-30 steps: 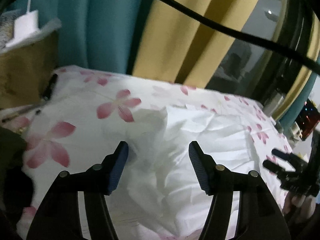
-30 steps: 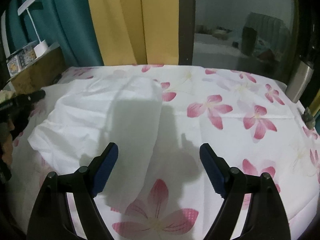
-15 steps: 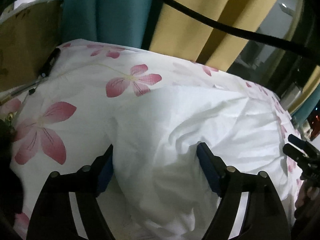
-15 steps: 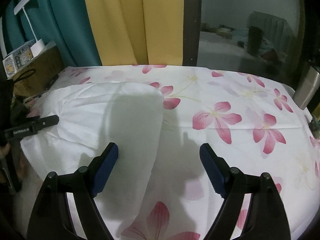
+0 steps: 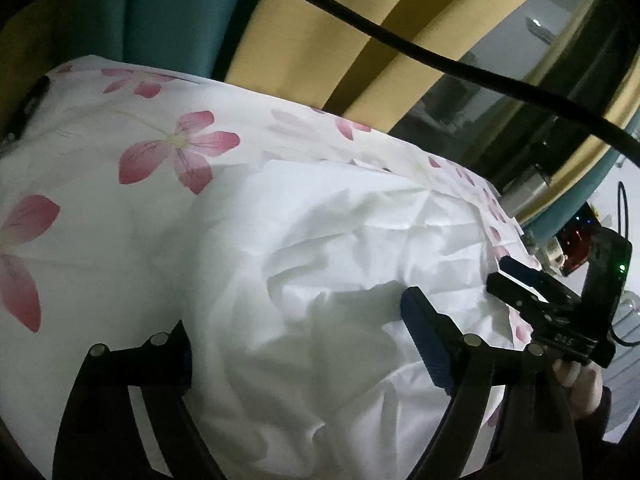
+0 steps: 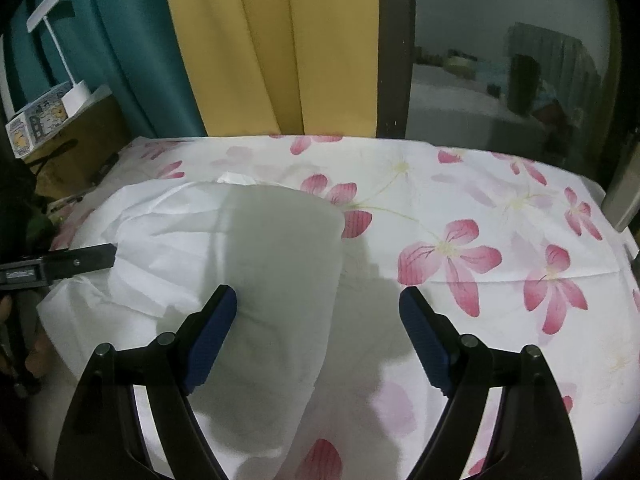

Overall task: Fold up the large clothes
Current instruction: 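Push the shirt bundle flat with both open tools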

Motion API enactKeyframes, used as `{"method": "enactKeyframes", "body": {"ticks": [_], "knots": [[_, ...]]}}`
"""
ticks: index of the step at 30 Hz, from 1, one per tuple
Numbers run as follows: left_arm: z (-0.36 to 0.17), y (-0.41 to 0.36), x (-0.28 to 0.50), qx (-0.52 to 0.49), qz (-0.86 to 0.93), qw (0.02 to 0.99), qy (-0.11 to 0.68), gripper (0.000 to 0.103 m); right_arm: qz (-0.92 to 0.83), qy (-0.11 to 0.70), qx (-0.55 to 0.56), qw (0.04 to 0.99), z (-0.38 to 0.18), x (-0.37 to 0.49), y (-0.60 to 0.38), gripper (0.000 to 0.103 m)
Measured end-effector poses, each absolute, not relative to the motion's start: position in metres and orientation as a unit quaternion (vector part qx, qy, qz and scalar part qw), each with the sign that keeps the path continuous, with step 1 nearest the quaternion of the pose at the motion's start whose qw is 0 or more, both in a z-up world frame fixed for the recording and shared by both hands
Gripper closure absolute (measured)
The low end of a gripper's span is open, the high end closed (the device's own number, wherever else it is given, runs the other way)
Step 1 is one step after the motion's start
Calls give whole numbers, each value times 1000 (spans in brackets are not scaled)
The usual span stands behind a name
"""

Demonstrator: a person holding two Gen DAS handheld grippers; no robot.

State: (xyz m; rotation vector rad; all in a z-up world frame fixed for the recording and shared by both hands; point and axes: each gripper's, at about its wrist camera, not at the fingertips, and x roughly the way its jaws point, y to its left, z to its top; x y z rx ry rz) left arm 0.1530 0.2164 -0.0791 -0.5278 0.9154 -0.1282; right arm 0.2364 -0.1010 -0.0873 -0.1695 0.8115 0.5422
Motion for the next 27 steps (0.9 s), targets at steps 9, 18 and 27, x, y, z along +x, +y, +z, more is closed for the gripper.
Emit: {"method": "enactKeyframes", "body": {"ticks": [9,18,27], "knots": [[-77,196,156,-212,-85,864,449,13,266,398,-65,876,-98,245,-101,20],[-79,166,165,-118,-39,882,454,14,278,404,-46,870,-104,249,-99,20],[-77,162,163,-116,-65,885,446,51,293,414,-33,861,-104,247,-95,20]]}}
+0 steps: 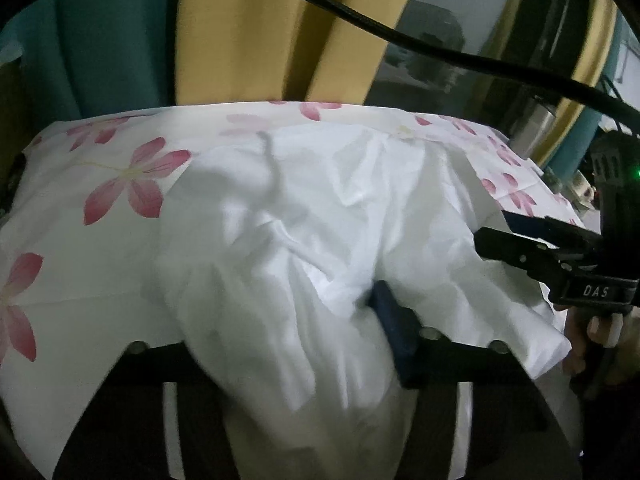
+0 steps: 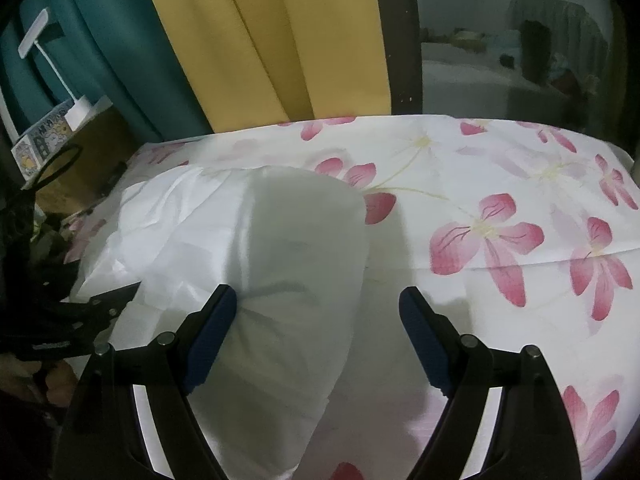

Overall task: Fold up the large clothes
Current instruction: 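Grasp the white shirt bundle with the right tool and lift it, then carry the lifted shirt bundle with the right tool toward the bed's end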

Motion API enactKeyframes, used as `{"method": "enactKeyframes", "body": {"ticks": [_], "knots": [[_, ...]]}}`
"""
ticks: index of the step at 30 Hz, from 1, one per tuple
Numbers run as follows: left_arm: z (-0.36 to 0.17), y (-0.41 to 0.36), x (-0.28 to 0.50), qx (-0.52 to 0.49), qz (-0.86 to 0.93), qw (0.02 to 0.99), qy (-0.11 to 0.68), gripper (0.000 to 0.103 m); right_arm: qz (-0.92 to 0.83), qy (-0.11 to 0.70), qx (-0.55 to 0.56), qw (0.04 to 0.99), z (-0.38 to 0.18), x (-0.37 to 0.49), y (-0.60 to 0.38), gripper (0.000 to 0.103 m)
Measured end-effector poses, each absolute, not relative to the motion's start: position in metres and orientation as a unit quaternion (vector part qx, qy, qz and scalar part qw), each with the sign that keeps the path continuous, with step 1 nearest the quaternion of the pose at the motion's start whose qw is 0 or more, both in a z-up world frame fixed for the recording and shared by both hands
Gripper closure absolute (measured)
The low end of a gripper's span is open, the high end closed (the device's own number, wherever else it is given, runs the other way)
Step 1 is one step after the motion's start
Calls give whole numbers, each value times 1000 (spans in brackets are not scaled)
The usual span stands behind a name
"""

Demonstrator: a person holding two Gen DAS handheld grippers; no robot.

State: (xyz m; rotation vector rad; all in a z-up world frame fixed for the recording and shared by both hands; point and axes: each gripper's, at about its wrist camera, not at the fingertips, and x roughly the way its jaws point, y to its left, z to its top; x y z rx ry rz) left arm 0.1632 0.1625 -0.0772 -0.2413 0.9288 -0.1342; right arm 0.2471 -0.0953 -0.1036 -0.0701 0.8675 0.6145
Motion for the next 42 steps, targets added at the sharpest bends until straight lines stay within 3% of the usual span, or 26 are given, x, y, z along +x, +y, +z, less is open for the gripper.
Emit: {"method": "enactKeyframes", "body": {"ticks": [6,8,13,15,16,17,20,23,42], "knots": [[-76,155,163,-108,-78,885,446,64,301,434,-18,849,-116,253,-93,19],[-76,155,163,-108,-84,885,445,68,311,432,14,847,-122,254,-97,14],[-73,149,159,-105,-93,889,436,76,344,430,-18,835,-123,243,-74,16],[-71,151,157,-109,-89,891,431,78,352,427,-19,833,-122,240,-69,28],[-71,153,155,-116,-87,892,429,79,359,428,-10,830,-122,240,-70,49],[-70,154,153,-123,-88,892,427,80,368,431,6,824,-122,241,-72,61],[-63,156,147,-125,-83,896,417,87,378,420,8,825,-117,236,-74,74],[-54,159,140,-131,-79,901,405,88,379,402,-4,834,-107,227,-71,79],[7,207,59,-158,-44,939,303,89,440,264,-87,854,-17,148,-12,84]]}}
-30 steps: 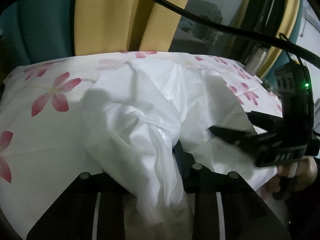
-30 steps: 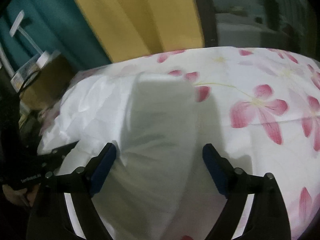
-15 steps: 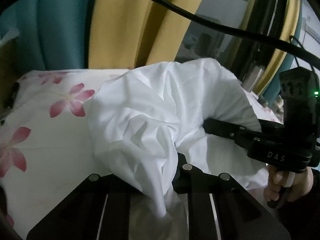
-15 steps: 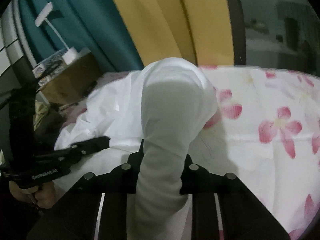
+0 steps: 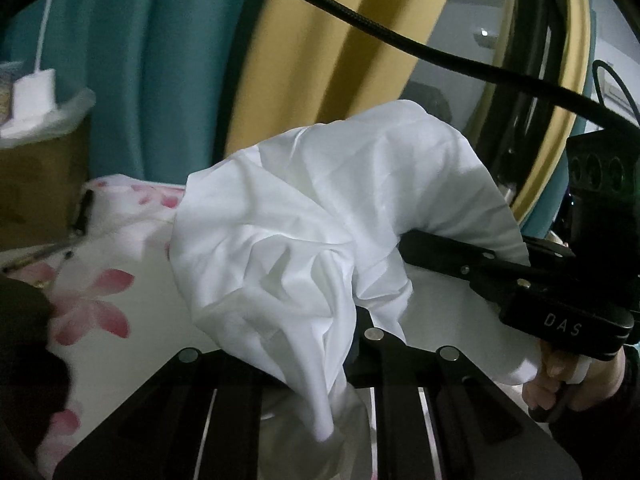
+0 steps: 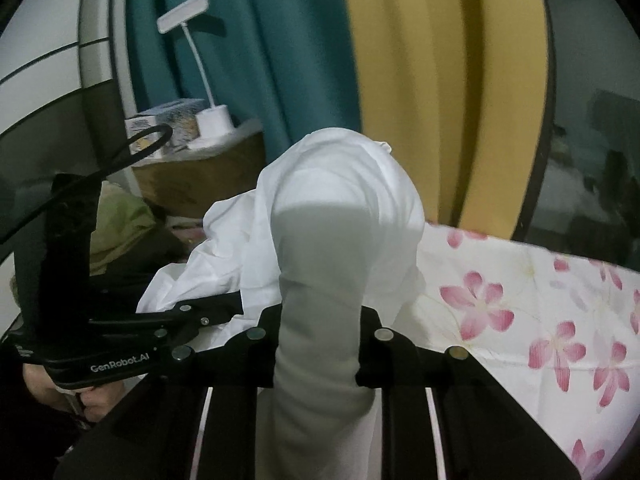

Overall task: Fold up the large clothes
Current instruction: 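Carry the lifted shirt bundle with the right tool toward the bed's end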

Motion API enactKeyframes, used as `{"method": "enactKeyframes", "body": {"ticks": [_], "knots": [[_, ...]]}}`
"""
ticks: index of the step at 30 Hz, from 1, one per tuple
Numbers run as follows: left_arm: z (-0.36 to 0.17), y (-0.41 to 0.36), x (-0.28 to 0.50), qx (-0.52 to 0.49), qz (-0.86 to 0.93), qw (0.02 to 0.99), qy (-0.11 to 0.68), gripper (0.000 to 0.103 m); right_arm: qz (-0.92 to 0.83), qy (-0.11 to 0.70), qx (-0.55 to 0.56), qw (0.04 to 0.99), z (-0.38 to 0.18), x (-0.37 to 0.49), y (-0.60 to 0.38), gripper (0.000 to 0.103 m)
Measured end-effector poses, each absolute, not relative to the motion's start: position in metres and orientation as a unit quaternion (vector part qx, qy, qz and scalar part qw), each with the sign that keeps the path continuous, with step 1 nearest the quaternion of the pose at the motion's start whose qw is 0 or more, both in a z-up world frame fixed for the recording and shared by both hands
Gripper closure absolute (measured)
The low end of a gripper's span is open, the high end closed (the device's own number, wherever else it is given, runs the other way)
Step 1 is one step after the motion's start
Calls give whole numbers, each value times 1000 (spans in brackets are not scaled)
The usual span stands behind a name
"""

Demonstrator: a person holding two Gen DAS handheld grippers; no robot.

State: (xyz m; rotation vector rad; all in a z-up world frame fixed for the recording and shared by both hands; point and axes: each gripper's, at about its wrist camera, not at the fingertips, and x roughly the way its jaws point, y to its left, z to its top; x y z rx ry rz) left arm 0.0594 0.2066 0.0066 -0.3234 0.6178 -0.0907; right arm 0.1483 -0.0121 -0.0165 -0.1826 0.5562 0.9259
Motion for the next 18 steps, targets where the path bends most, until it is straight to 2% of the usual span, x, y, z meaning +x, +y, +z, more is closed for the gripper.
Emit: {"method": "enactKeyframes", "body": {"ticks": [18], "knots": [[69,292,-30,-160,72,959,220,89,550,192,-90,808,42,87,86,84]]}}
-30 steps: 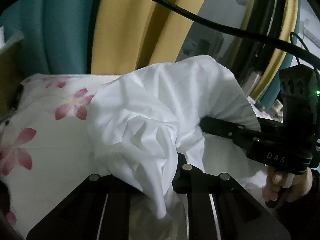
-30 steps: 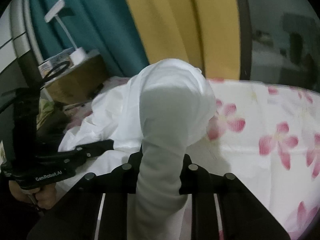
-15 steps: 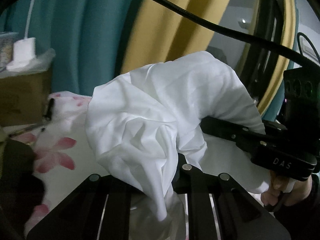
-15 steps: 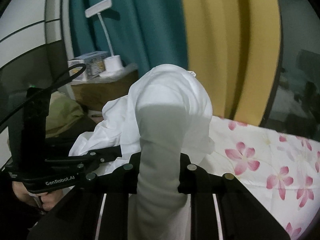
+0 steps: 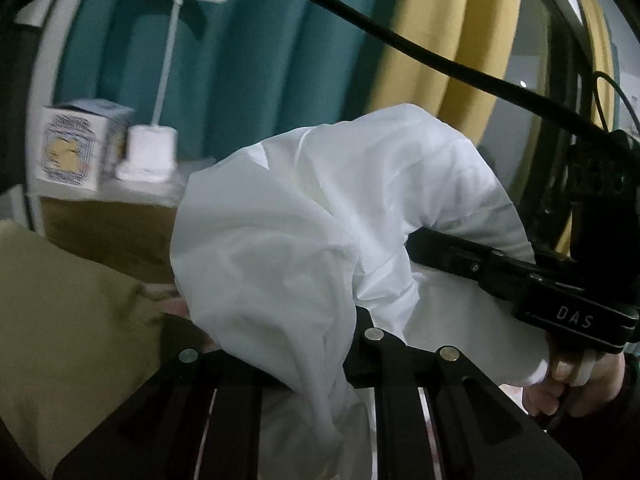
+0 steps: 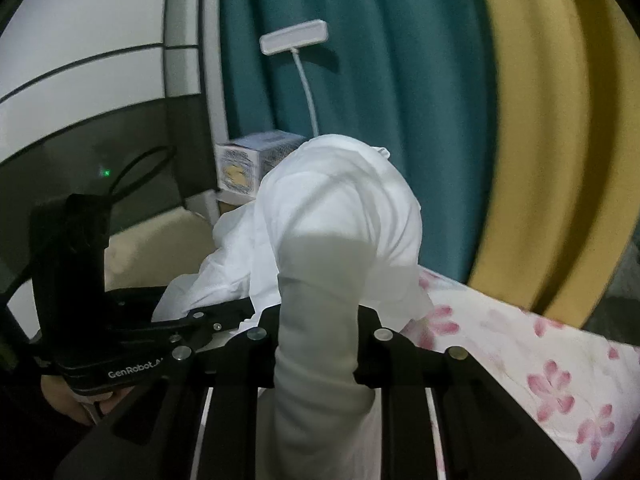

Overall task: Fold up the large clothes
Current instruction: 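Carry the lifted shirt bundle with the right tool toward the bed's end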

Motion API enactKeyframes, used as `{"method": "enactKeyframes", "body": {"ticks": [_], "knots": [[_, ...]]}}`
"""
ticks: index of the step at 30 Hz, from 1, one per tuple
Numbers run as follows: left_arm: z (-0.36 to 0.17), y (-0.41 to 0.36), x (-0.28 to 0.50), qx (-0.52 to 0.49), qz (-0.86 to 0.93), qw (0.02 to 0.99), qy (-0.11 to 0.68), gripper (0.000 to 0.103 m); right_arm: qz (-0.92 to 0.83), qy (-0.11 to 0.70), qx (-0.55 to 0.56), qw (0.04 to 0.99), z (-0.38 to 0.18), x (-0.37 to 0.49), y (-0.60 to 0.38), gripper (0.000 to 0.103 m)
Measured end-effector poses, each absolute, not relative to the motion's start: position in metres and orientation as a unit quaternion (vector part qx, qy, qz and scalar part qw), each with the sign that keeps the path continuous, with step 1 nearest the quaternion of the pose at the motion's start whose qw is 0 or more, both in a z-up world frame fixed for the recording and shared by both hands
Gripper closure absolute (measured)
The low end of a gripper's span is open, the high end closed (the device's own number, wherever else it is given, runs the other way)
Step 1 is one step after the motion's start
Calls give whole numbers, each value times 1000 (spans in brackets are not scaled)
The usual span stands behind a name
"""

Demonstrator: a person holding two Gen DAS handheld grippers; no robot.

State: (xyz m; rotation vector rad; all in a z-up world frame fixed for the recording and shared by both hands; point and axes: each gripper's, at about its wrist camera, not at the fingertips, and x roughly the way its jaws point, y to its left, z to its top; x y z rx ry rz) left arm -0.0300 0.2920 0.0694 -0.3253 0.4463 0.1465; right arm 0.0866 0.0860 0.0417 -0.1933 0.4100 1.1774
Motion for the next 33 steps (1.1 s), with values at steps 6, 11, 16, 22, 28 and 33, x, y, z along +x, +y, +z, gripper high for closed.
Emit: {"method": "enactKeyframes", "body": {"ticks": [6,11,16,22,28,33], "knots": [[91,309,-67,-154,101,963,194,89,584,173,-77,790,61,68,111,84],[97,311,-72,-148,105,964,193,89,593,167,-52,786,66,68,115,84],[76,312,-48,-153,90,958,226,89,573,202,-36,793,39,90,110,84],[32,302,1,-165,54,943,284,89,521,269,-22,810,-13,132,91,84],[-21,294,44,-191,31,914,356,88,467,331,-27,820,-62,165,73,84],[-42,285,62,-182,17,905,383,87,436,353,-39,827,-83,178,59,79]]}}
